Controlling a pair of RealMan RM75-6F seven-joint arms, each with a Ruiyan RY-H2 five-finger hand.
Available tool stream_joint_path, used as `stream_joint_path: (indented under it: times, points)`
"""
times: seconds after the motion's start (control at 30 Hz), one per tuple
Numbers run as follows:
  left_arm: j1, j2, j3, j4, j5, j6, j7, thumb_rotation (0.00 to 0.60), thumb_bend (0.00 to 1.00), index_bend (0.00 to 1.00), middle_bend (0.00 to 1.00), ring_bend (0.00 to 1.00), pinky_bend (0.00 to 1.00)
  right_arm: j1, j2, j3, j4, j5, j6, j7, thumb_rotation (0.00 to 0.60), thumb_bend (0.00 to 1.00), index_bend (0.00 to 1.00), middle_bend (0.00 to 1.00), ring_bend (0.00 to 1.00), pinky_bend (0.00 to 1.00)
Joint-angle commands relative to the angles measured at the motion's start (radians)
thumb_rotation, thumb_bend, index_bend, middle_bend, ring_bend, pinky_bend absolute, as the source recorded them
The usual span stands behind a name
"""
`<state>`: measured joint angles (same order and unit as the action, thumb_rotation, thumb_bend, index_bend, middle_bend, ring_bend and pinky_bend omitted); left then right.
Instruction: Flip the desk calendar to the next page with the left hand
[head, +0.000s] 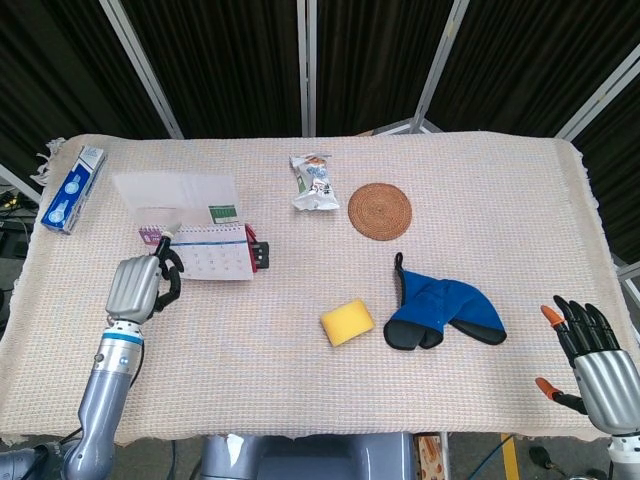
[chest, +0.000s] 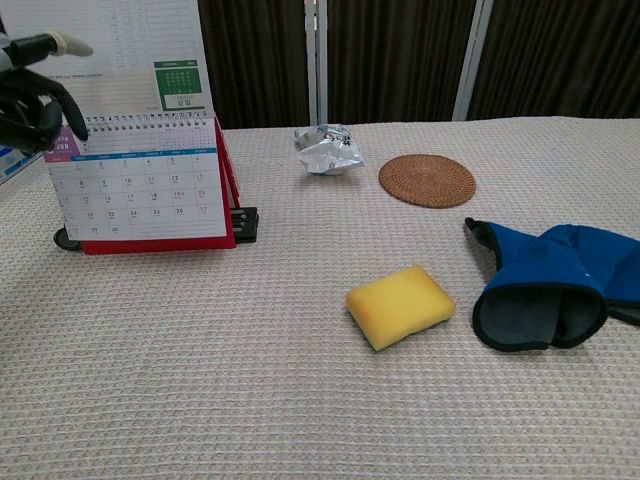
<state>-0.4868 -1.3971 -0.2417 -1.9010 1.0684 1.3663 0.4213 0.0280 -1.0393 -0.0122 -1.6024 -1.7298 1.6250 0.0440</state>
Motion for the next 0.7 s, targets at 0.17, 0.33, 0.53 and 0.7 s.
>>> stream_joint_path:
  times: [0.17,0.33,0.53,0.7]
  points:
    - [-0.036,0.058,-0.019,0.045,-0.035,-0.039,0.102,0.600,0.35,0.00,0.00,0.05,0.14,0.002,-0.004,0.000,0.005,0.002,-0.006,-0.003,0.600,0.04,0.00,0.00,0.00,0.00]
    - [-0.089,0.099,-0.039,0.066,-0.161,-0.147,0.164,0.600,0.15,0.00,0.00,0.00,0.04,0.005,-0.006,0.005,0.009,0.016,-0.014,0.001,0.600,0.04,0.00,0.00,0.00,0.00]
    - [-0.141,0.119,-0.053,0.118,-0.260,-0.232,0.188,0.600,0.06,0.00,0.00,0.00,0.01,0.008,-0.008,0.008,0.016,0.030,-0.027,0.004,0.600,0.03,0.00,0.00,0.00,0.00]
    - [-0.174,0.129,-0.053,0.167,-0.328,-0.303,0.185,0.600,0.04,0.00,0.00,0.00,0.01,0.011,-0.013,0.008,0.021,0.036,-0.035,-0.002,0.600,0.04,0.00,0.00,0.00,0.00]
